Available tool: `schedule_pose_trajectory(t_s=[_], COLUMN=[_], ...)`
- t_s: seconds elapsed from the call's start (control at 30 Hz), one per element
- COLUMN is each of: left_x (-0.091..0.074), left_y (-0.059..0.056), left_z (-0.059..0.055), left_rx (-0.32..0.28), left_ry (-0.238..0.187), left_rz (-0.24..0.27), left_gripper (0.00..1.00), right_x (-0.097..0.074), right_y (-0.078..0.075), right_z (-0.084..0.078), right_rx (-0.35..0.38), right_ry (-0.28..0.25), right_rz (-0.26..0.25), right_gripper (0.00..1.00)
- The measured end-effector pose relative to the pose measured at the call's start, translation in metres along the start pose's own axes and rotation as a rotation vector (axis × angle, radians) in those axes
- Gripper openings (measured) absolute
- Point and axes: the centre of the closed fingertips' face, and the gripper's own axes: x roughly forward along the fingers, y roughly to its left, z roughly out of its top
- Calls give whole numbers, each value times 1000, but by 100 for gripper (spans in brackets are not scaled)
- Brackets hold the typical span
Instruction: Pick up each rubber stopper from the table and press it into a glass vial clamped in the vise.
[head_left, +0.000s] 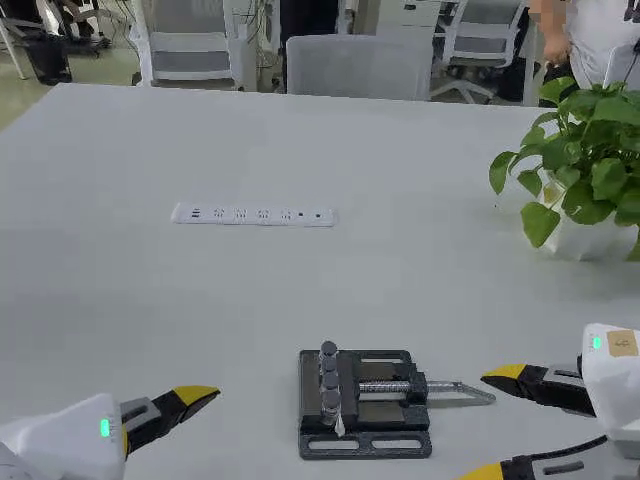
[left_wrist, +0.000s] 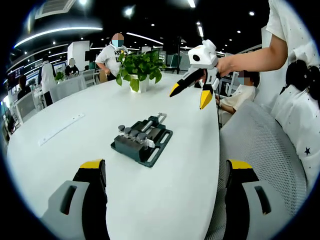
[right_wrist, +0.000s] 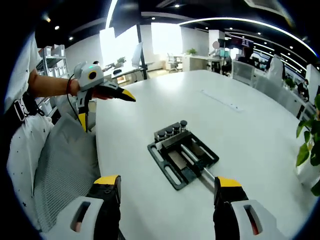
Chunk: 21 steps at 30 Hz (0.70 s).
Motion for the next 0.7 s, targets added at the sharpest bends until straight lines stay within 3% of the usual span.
schedule_pose_trajectory(t_s=[0.27,0.5,0.7], left_x=[4,7,9], left_y=[-2,-1,2], left_z=[-4,-5,-7], left_rx=[0,-7,-18], left_ry=[23,30,35], left_rz=[1,16,31], left_gripper=[99,99,99], right_x=[-7,-10,-9], right_y=[9,4,0], right_z=[-11,-28,-40], right_rx=[0,2,-5], right_ry=[-109,-134,-120], right_rz=[11,4,11], right_gripper=[89,96,98])
